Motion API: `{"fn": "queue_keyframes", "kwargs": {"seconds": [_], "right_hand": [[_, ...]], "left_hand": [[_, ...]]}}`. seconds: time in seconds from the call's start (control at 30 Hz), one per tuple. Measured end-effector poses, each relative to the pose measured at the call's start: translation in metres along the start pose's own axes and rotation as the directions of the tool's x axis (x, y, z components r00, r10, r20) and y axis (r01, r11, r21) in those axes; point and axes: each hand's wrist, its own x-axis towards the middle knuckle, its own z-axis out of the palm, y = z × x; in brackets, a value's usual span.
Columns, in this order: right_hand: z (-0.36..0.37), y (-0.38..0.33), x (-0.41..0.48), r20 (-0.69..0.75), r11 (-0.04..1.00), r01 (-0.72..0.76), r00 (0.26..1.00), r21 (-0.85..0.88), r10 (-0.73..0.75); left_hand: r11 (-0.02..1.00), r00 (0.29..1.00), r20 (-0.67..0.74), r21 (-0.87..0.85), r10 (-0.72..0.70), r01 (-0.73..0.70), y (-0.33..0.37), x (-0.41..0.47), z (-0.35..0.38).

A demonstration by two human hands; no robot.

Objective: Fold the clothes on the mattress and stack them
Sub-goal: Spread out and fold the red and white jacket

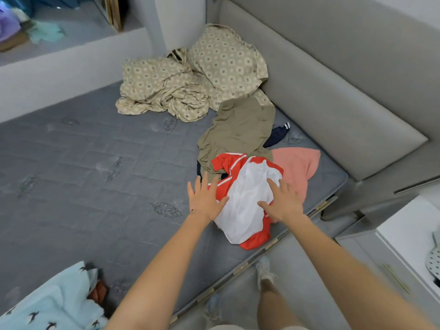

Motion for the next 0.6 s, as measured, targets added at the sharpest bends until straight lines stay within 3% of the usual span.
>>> {"fn": "queue_keyframes", "kwargs": {"seconds": [0.4, 0.6], "right_hand": [[-0.026, 0.075, 0.143, 0.034, 0.993, 0.099, 0.995, -0.068, -0.097], [0.011, 0.084, 0.205, 0.134, 0.982, 0.154, 0.981, -0.107, -0.139]], "left_hand": [[0.98, 0.984, 0.021, -0.091, -0.176, 0.177, 0.073, 0.12, 0.038], [0.977, 0.971, 0.142, -0.06, -0.194, 0.204, 0.082, 0.163, 0.088]]}}
